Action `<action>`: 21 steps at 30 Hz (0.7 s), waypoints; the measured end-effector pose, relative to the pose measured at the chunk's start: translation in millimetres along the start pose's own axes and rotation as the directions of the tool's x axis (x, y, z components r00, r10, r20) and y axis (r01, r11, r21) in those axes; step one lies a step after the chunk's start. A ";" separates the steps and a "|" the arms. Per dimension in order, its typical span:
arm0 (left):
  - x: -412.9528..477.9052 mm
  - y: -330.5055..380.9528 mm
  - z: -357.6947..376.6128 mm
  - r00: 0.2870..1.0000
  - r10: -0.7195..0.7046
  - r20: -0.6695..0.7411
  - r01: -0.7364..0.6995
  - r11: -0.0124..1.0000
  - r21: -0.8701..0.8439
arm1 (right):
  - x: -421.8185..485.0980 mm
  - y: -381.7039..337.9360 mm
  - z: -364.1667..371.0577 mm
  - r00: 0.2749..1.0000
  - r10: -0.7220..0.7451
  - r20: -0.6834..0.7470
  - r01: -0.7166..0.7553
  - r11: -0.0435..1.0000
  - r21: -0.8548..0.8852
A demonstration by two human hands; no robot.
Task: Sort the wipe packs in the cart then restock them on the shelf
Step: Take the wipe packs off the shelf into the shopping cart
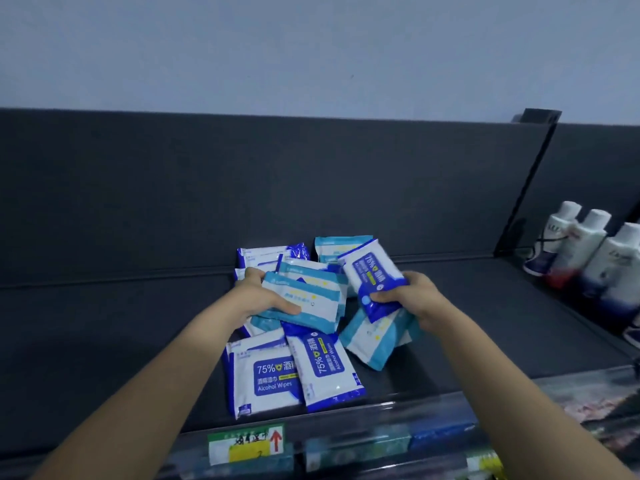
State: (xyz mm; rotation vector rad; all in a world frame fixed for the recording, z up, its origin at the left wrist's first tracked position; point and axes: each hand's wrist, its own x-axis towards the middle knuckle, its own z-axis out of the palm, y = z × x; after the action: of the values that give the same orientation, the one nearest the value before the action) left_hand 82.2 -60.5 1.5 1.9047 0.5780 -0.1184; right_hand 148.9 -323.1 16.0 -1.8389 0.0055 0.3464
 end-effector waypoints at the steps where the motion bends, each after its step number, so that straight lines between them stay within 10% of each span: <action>1: -2.8 0.6 -1.4 1.000 0.008 -0.005 -0.008 1.000 -0.017 | -1.1 -5.5 -6.6 0.998 -0.043 -0.039 0.045 0.997 0.069; 5: -7.1 2.3 -11.9 0.995 -0.031 0.097 0.022 0.996 0.088 | -15.0 -32.7 -13.3 0.987 -0.116 0.107 0.073 0.937 0.343; 11: -18.2 4.1 -21.4 0.960 -0.125 0.249 0.124 0.992 0.019 | -22.6 2.5 78.3 0.973 -0.006 0.230 -0.041 0.979 0.198; 21: -31.7 -17.2 5.4 0.940 0.293 0.175 -0.281 0.956 -0.089 | -20.8 -11.4 83.5 0.923 0.033 0.383 -0.053 0.998 0.040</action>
State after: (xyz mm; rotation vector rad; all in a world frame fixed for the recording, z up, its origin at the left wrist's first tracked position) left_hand 47.7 -71.0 -4.4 1.8709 0.1710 -0.0870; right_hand 111.6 -244.8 10.6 -1.6970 -0.2137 0.7263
